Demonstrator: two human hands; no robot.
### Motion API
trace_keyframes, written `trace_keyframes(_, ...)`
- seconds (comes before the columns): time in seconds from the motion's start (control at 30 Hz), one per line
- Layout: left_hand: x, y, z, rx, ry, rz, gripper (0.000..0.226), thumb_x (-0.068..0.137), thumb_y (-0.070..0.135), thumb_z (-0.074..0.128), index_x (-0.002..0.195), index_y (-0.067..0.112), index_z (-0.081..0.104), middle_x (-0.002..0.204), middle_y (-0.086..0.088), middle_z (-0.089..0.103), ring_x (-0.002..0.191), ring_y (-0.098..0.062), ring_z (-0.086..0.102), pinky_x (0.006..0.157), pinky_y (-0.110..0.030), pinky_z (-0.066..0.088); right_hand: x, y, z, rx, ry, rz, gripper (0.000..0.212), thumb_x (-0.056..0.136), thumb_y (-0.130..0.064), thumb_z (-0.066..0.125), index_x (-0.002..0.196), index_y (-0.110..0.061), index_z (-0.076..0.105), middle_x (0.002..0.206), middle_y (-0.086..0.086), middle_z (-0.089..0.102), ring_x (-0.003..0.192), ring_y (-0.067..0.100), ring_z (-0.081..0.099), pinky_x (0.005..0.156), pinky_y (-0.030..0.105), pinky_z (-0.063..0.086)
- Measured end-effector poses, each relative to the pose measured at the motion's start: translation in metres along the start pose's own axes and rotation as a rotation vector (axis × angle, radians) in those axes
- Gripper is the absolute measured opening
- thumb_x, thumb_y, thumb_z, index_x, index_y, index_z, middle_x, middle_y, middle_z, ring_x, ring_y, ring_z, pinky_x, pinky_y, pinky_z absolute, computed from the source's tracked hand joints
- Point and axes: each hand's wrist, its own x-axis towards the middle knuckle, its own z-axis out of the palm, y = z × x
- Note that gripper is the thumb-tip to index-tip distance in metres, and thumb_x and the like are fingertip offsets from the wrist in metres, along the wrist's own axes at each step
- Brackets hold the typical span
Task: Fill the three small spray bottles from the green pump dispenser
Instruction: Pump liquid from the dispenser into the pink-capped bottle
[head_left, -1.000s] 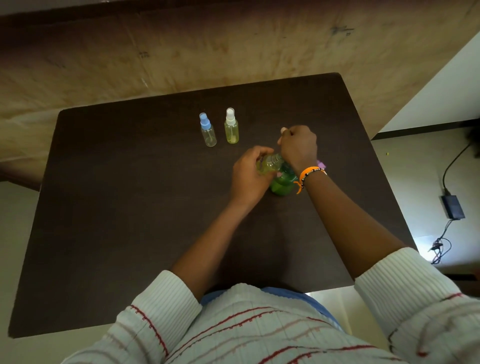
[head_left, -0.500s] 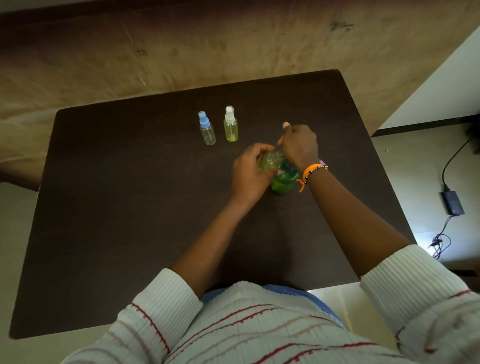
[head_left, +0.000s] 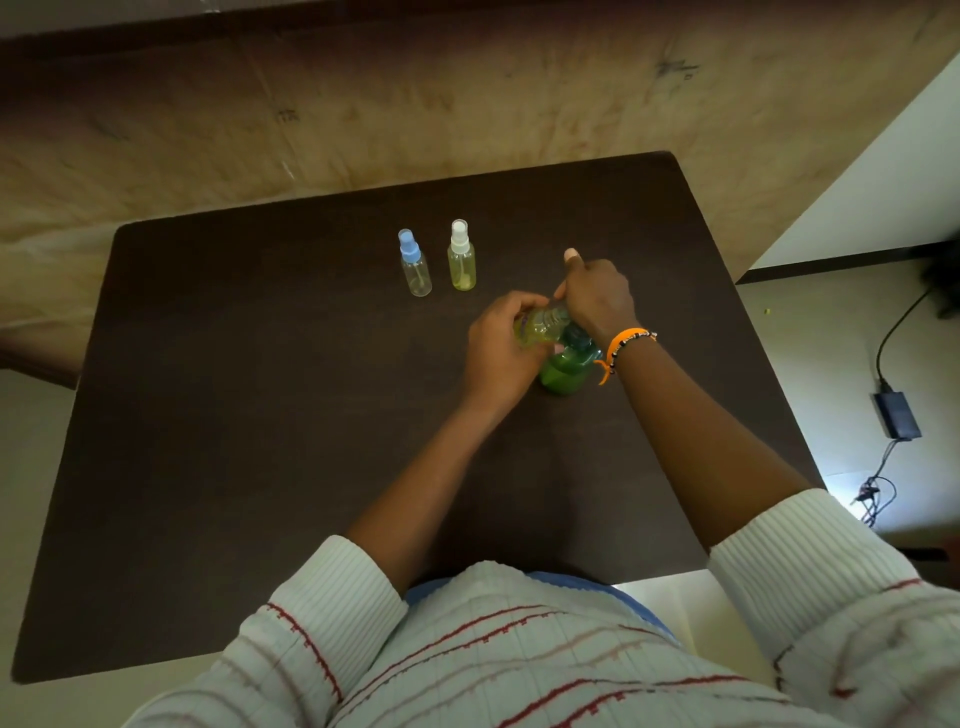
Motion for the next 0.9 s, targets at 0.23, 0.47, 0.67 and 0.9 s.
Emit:
trace_keyframes(0.23, -0.001, 0.002, -0.003, -0.012, 0.001, -0.004, 0.042, 0.062, 0.006, 0.08, 0.1, 0.013, 0.064, 0.098, 0.001, 0.067, 0.091, -0.011, 0.063, 0.077, -0.018, 0.049, 0.0, -0.001, -0.005, 0.071, -0.084, 0.022, 0.067, 0.095, -0.062, 0.034, 0.096, -0.007, 0.072, 0.094, 0.006, 0.066, 0.1, 0.026, 0.059, 0.092, 0.037, 0.044)
trace_keyframes(0.47, -0.002, 0.001, 0.001, 0.003, 0.006, -0.025, 0.041, 0.063, 0.005, 0.079, 0.101, 0.011, 0.065, 0.098, -0.002, 0.068, 0.091, -0.015, 0.063, 0.08, -0.026, 0.051, 0.0, 0.004, 0.004, -0.031, 0.119, -0.042, 0.049, 0.099, -0.041, 0.037, 0.109, -0.005, 0.068, 0.117, 0.016, 0.067, 0.109, 0.038, 0.06, 0.094, 0.041, 0.047)
trace_keyframes(0.67, 0.0, 0.002, -0.004, 0.001, -0.003, -0.017, 0.04, 0.063, 0.008, 0.08, 0.1, 0.013, 0.064, 0.098, -0.001, 0.067, 0.091, -0.011, 0.062, 0.078, -0.021, 0.05, -0.006, 0.003, -0.002, 0.057, -0.083, 0.001, 0.068, 0.091, -0.067, 0.039, 0.091, -0.009, 0.074, 0.094, 0.006, 0.06, 0.094, 0.025, 0.055, 0.091, 0.038, 0.042)
trace_keyframes(0.9, -0.002, 0.002, 0.001, 0.006, -0.006, -0.001, 0.04, 0.064, 0.007, 0.079, 0.1, 0.013, 0.065, 0.098, -0.001, 0.068, 0.091, -0.012, 0.063, 0.079, -0.022, 0.05, 0.001, 0.008, 0.003, 0.005, 0.075, -0.016, 0.05, 0.1, -0.044, 0.038, 0.105, -0.006, 0.07, 0.106, 0.011, 0.068, 0.104, 0.032, 0.061, 0.089, 0.036, 0.044)
